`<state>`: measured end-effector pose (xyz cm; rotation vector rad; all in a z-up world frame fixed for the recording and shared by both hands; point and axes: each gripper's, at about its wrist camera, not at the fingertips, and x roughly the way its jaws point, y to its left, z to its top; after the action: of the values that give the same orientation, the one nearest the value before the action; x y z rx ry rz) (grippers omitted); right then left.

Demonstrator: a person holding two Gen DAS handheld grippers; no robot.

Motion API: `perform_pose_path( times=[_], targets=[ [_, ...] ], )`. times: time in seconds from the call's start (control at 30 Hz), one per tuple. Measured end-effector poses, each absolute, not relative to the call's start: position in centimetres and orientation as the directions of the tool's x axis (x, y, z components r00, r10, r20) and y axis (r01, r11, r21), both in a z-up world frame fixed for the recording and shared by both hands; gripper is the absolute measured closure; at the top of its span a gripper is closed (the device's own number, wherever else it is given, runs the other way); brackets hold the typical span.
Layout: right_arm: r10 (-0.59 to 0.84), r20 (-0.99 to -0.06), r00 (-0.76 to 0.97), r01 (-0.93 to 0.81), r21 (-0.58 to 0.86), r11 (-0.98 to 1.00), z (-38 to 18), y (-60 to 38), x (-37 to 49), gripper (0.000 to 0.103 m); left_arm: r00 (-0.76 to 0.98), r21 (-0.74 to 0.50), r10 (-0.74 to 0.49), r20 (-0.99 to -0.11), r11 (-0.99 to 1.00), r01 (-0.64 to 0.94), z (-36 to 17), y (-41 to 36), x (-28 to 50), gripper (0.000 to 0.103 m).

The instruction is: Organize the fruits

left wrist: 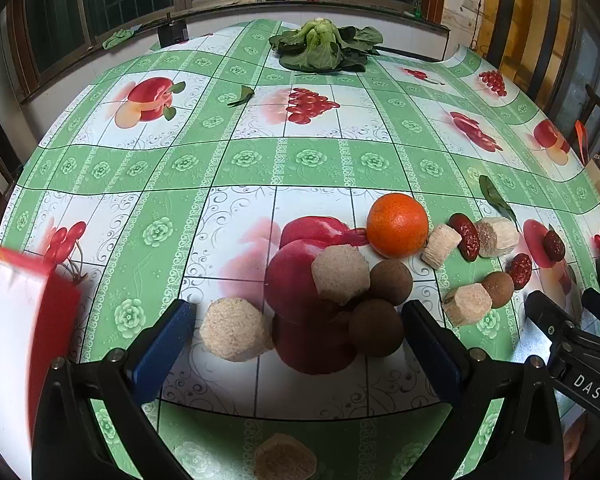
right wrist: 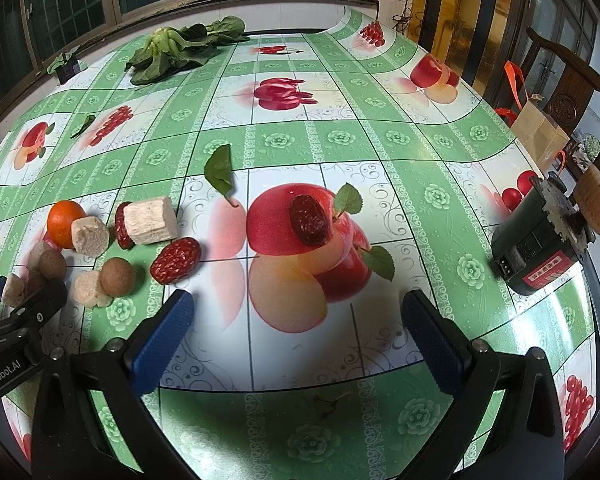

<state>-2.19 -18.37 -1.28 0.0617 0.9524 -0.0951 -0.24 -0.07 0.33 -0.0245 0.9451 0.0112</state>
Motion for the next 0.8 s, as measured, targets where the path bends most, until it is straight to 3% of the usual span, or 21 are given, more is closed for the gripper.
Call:
perform_pose_path(
  times=[0.57, 0.8],
  targets=[
    [-0.050, -0.816, 0.576, 0.104, 0.013, 0.994, -1.3, -18.4, -2.2, 0.000, 0.585, -0.014, 0.006, -0.811, 0.999, -0.030, 0.4, -0.1, -0.3, 0.000],
    [-0.014, -0.825, 0.565, 0.053, 0.019, 0.998, -1.3, -18.7, -2.0, 0.000, 0.549, -0.065, -0.105, -0.829, 0.994, 0.093, 1.9, 0.3, -3.2, 0.001]
  ],
)
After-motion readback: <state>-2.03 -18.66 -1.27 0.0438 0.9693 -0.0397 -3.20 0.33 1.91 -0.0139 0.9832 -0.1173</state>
